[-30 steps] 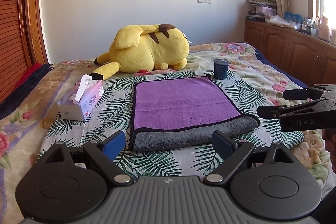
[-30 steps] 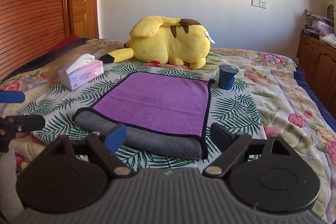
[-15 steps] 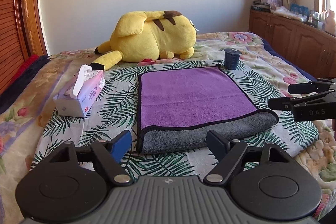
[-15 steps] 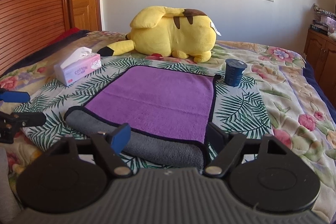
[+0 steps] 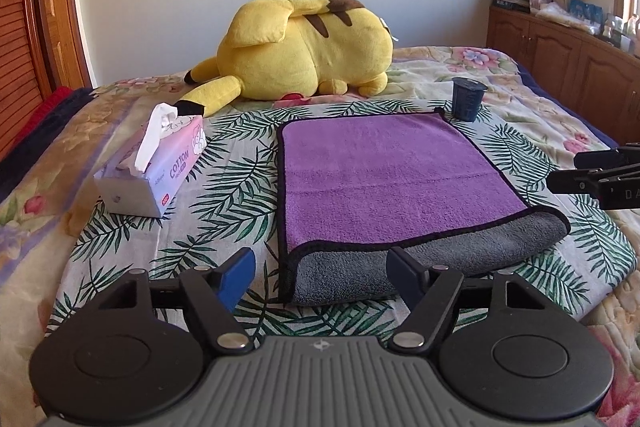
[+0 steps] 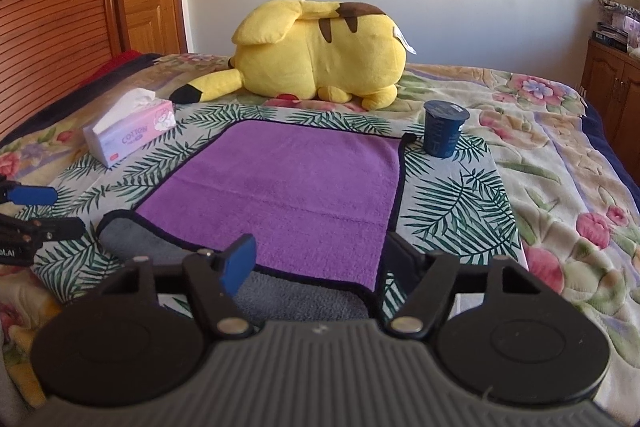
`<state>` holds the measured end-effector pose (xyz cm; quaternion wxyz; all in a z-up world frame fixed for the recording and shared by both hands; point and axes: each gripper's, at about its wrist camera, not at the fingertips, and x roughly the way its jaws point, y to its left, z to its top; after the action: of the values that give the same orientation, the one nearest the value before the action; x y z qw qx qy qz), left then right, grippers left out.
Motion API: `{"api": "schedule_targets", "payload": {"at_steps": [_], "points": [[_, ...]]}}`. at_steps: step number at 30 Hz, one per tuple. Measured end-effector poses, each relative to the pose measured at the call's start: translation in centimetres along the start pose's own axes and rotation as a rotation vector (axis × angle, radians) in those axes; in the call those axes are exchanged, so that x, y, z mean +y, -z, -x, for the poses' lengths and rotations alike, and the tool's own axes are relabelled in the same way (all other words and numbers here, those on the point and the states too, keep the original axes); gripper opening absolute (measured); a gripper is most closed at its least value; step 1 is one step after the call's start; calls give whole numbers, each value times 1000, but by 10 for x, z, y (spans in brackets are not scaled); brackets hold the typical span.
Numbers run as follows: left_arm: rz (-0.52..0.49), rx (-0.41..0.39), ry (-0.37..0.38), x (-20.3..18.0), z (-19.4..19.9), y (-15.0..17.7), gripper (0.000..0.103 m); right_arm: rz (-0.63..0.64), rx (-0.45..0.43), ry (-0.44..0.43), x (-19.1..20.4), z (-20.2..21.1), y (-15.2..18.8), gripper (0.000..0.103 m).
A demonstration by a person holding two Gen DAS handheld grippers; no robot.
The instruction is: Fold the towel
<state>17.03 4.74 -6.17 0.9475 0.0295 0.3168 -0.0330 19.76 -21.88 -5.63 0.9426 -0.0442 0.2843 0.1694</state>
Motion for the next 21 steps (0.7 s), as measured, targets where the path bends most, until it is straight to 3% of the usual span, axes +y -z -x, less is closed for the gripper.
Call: {"api": "schedule_targets", "payload": {"at_steps": [3,7,21], "points": [[-5,10,4,3,-7,-2,54,-8,15,4,-5,-6,0,67],[-18,31,10,8,-16,-5,43,-17,42,8,-13,-14,-1,66],[5,90,39,22,-48,-9,27,-51,132,4,-33,-34,4,65]]}}
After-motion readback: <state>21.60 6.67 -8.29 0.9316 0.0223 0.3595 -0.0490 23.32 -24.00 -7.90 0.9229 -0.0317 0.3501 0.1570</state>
